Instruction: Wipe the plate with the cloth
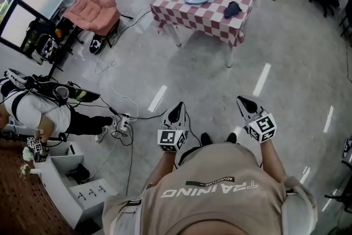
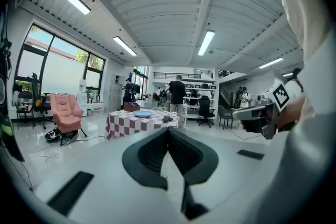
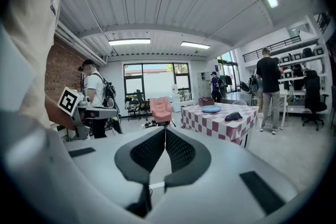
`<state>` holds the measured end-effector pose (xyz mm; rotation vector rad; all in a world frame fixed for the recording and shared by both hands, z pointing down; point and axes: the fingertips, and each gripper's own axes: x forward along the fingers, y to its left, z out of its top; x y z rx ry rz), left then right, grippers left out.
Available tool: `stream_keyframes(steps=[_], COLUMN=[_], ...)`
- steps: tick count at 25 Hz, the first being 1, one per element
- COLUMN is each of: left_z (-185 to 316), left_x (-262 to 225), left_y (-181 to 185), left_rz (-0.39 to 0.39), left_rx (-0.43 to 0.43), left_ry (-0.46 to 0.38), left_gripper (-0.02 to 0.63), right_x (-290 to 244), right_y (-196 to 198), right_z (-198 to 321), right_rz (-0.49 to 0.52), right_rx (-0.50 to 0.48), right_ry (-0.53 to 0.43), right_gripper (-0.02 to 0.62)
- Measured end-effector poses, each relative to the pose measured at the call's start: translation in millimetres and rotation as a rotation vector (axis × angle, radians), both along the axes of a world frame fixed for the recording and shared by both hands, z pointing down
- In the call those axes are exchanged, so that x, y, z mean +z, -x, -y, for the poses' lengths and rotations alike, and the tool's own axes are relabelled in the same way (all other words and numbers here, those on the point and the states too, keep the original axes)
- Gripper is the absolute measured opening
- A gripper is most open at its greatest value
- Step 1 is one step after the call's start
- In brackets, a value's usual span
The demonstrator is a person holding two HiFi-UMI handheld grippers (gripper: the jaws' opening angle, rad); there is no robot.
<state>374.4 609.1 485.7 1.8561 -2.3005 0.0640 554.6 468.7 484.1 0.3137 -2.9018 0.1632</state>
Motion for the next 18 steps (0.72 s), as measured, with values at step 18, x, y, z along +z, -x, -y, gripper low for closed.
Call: stream_keyframes(steps=[18], left_z=[49.8], left_x=[24.1], left_y=[70.7], left_rz=[0.0], left_rx=[0.069], left_ry=[0.065], left_gripper=[0.015], right_x=[14.7], right_y=[67.6], right_z=[41.7], right_rz=[-0.037], right_rx=[0.117], right_ry=[-0.021], right_gripper=[0.018])
